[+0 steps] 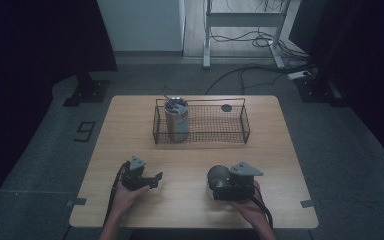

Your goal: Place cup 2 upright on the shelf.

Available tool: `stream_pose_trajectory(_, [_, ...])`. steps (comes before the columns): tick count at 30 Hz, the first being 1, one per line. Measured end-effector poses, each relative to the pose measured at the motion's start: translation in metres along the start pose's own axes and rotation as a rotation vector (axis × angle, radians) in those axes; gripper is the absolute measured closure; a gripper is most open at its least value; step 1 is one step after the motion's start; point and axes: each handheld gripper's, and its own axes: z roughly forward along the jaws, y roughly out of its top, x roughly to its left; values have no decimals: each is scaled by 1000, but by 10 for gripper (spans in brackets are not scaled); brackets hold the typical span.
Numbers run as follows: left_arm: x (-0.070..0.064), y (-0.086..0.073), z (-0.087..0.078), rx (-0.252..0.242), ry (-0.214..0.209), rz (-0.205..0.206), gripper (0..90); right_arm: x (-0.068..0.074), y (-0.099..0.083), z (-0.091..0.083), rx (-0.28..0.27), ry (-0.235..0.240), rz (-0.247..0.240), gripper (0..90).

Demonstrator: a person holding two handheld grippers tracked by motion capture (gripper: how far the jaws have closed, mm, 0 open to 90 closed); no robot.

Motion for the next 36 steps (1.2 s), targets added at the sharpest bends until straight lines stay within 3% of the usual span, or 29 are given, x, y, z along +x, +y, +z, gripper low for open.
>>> stream_pose_trajectory(13, [0, 0, 1, 9, -1, 3, 133, 2, -4, 7, 43, -20, -33, 15])
stream_pose_trajectory(26, [-2, -2, 5, 23, -5, 8, 133, 0, -8, 12, 84, 3, -57, 47])
stream_pose_trajectory(30, [-2, -2, 4, 23, -3, 8, 133, 0, -12, 18, 121, -8, -79, 60])
stream_pose_trajectory(36, [-1, -1, 3, 16, -5, 5, 135, 0, -13, 18, 118, -12, -90, 66])
